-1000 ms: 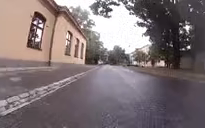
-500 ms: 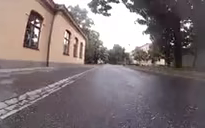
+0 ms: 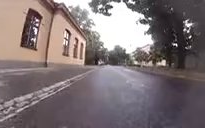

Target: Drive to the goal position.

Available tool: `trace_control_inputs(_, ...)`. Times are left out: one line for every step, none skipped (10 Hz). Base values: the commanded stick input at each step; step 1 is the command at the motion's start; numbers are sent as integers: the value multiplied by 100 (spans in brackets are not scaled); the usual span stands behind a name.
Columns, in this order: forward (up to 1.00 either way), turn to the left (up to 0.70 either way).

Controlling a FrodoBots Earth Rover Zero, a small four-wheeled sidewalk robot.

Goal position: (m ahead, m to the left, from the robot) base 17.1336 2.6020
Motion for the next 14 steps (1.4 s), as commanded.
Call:
trace_control_inputs(70,-5)
trace_control_inputs(70,0)
trace_control_inputs(70,0)
trace_control_inputs(70,0)
trace_control_inputs(70,0)
trace_control_inputs(70,0)
trace_control_inputs(70,-1)
trace_control_inputs(70,-1)
trace_control_inputs(70,0)
trace_control_inputs(70,0)
trace_control_inputs(70,0)
trace_control_inputs(70,0)
trace_control_inputs(70,0)
trace_control_inputs(70,0)
